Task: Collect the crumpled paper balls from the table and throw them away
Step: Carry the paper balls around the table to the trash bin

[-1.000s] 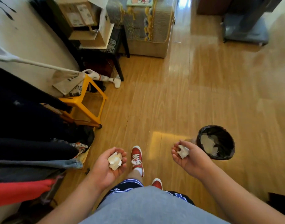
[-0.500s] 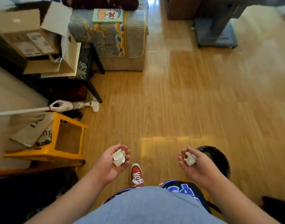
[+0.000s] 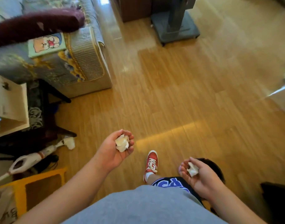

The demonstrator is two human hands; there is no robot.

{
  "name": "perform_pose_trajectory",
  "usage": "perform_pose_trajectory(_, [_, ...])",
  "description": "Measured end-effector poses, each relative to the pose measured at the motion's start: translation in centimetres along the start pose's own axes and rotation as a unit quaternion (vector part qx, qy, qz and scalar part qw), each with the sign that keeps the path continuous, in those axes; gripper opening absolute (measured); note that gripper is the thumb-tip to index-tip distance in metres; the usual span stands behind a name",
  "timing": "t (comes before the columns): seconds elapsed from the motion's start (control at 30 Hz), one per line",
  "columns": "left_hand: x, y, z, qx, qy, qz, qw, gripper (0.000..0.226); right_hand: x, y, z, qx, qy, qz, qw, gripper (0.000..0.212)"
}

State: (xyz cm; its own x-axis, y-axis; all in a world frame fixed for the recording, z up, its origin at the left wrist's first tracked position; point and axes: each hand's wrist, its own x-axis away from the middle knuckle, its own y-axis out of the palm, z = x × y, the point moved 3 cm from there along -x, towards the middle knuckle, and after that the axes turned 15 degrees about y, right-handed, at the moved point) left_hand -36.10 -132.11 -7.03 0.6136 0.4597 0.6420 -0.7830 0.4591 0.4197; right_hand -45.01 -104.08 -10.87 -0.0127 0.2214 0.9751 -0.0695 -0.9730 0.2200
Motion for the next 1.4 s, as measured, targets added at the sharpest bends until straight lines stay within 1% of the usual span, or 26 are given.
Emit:
perform_pose_trajectory(0.17, [-4.0,2.8,2.5,-0.01,-0.01,0.022,1.0,0.035,-0.6,5.4,-8.1,0.038,-0.02,-0.017,0.999,0.023])
perform_pose_trajectory(0.4, [-10.1,4.3,6.5,-0.018,-0.03,0.053,0.998,0.033,-1.0,15.7,-19.3,0.039,-0.057,-0.087,0.994,0.026])
perform_pose_trajectory(0.53, [-16.4,6.4,9.5,-0.018,-0.046,0.039,0.998,0.034,-1.7,20.4,-24.8,0.019,-0.078,-0.099,0.992,0.027])
perform_pose_trajectory(0.67, [-24.0,10.3,13.2,-0.049,-0.07,0.007,0.996,0.033,-2.1,22.4,-29.0,-0.033,-0.083,-0.079,0.993,0.027])
perform_pose_trajectory(0.8, [-30.1,17.0,15.3,-0.11,-0.104,-0.07,0.986,0.031,-1.5,20.3,-32.0,-0.141,-0.096,-0.059,0.984,0.027])
perform_pose_trajectory(0.97, [-34.4,29.0,14.1,-0.197,-0.166,-0.187,0.948,0.022,0.2,13.5,-33.2,-0.29,-0.136,-0.026,0.947,0.024])
perform_pose_trajectory(1.03, [-35.3,34.1,12.5,-0.223,-0.183,-0.23,0.929,0.023,0.7,10.7,-33.1,-0.337,-0.146,-0.016,0.93,0.023])
perform_pose_trajectory(1.1, [-35.7,39.0,10.2,-0.25,-0.197,-0.268,0.91,0.029,1.1,8.0,-33.1,-0.379,-0.157,-0.011,0.912,0.023])
perform_pose_trajectory(1.2, [-35.7,46.2,6.4,-0.281,-0.207,-0.311,0.884,0.032,1.4,4.4,-33.4,-0.425,-0.166,0.008,0.89,0.023])
perform_pose_trajectory(1.3, [-35.4,52.6,2.6,-0.296,-0.216,-0.337,0.867,0.031,1.4,1.3,-34.4,-0.46,-0.158,0.005,0.874,0.022])
perform_pose_trajectory(1.4, [-35.3,57.2,-0.5,-0.31,-0.228,-0.342,0.857,0.028,1.7,-1.7,-36.7,-0.491,-0.144,-0.02,0.859,0.024])
